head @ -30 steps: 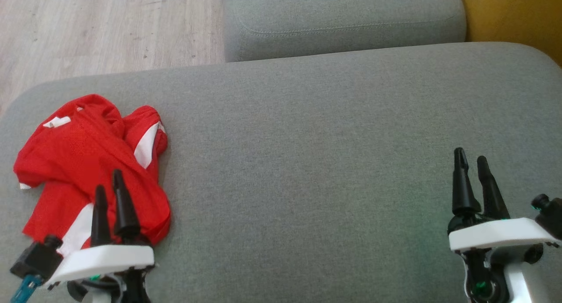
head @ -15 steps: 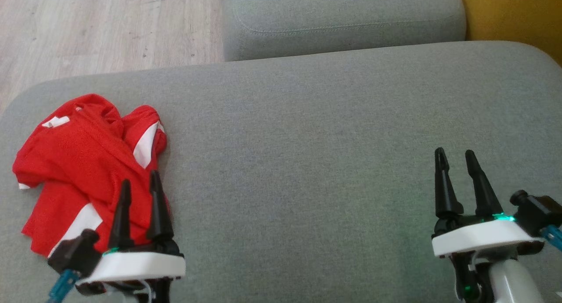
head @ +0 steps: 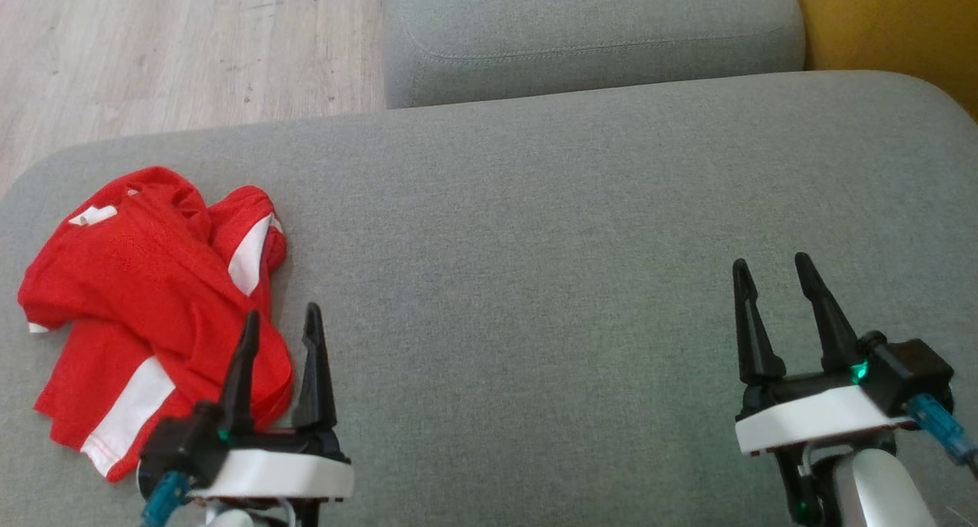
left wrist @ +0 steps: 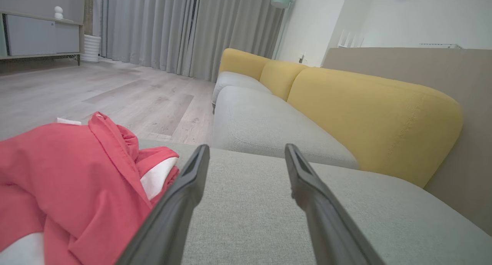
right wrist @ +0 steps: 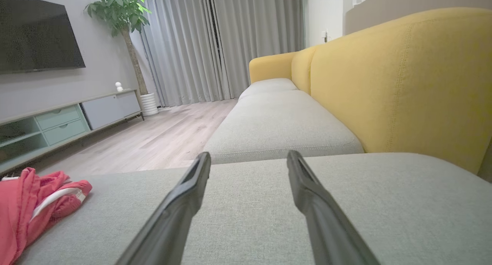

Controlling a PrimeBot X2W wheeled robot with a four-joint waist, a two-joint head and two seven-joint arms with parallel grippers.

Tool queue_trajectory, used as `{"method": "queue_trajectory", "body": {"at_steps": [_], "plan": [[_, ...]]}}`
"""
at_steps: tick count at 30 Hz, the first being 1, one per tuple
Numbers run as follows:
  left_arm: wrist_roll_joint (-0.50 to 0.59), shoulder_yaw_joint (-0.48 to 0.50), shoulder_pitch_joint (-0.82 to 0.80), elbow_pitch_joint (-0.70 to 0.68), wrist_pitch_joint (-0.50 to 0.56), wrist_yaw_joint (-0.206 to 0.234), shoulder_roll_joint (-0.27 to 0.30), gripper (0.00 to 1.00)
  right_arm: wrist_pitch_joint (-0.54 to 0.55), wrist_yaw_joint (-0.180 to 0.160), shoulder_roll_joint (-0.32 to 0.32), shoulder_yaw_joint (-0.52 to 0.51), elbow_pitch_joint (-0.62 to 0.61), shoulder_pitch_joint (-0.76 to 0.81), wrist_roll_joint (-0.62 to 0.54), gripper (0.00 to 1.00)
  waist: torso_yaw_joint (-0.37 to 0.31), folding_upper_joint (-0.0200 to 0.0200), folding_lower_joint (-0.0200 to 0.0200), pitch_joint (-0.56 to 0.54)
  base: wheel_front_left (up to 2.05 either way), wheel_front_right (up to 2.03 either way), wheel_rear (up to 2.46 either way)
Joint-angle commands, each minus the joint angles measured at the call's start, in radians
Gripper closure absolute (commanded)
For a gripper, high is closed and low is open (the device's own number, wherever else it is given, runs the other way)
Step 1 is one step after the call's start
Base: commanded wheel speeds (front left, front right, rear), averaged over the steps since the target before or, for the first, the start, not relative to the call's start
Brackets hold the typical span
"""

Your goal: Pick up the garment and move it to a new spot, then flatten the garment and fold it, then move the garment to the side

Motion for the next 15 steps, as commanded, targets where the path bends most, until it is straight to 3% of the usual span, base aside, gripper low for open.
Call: {"method": "queue_trajectory", "body": {"at_steps": [1, 15], "plan": [[0.032, 0.016, -0.027, -0.045, -0.014, 0.008, 0.013, 0.00, -0.018, -0.001, -0.008, 0.021, -0.046, -0.031, -0.036, 0.00, 0.000, 0.0000, 0.0000, 0.001, 0.00, 0.00, 0.00], [0.182, -0.020, -0.030, -0.090, -0.055, 0.033, 0.021, 0.00, -0.059, -0.001, -0.009, 0.056, -0.087, -0.032, -0.228, 0.00, 0.001, 0.0000, -0.0001, 0.007, 0.00, 0.00, 0.00]]}}
